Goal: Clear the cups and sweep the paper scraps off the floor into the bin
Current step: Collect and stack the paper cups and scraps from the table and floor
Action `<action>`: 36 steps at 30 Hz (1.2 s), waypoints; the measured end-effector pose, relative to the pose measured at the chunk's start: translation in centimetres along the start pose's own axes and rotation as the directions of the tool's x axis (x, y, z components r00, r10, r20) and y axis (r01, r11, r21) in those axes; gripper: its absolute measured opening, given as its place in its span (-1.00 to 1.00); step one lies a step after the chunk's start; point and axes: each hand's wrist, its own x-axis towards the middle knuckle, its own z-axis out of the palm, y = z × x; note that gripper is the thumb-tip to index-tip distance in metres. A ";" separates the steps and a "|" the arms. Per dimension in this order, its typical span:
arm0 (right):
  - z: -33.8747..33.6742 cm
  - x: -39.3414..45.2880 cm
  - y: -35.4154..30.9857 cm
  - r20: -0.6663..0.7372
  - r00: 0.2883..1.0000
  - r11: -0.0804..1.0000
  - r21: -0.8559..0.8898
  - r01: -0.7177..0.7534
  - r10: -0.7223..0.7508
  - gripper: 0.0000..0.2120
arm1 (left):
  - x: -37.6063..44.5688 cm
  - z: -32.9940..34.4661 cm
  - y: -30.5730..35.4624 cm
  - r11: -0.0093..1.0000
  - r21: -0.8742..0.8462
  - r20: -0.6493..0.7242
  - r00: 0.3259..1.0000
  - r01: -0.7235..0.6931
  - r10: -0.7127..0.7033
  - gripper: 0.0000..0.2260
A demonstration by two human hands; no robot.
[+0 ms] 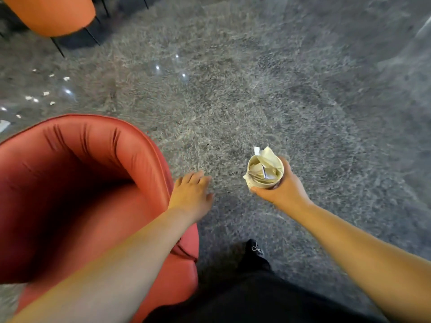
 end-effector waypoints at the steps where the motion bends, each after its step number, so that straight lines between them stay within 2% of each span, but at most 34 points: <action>1: -0.8 1.9 -0.5 0.008 1.000 1.000 -0.008 0.009 -0.009 -0.39 | 1.6 -0.6 0.0 1.000 0.003 0.003 1.000 0.013 -0.013 -0.54; 7: -4.3 12.9 -3.4 0.040 0.998 0.997 -0.060 0.051 -0.049 -0.40 | 10.8 -4.3 -1.5 0.992 0.008 0.021 0.992 0.126 -0.126 -0.51; 14: -3.5 24.9 -5.8 0.071 0.997 0.996 -0.084 0.033 -0.027 -0.39 | 21.5 -7.7 -6.2 0.980 -0.018 0.030 0.980 0.197 -0.197 -0.51; 25: 0.3 46.4 -13.4 0.055 0.998 0.998 -0.064 0.022 -0.018 -0.31 | 41.0 -15.2 -16.2 0.983 -0.016 0.061 0.981 0.184 -0.182 -0.49; 36: 0.5 66.3 -17.5 0.045 0.999 0.999 -0.048 0.005 -0.003 -0.34 | 60.0 -21.6 -21.0 0.991 -0.008 0.043 0.990 0.134 -0.133 -0.49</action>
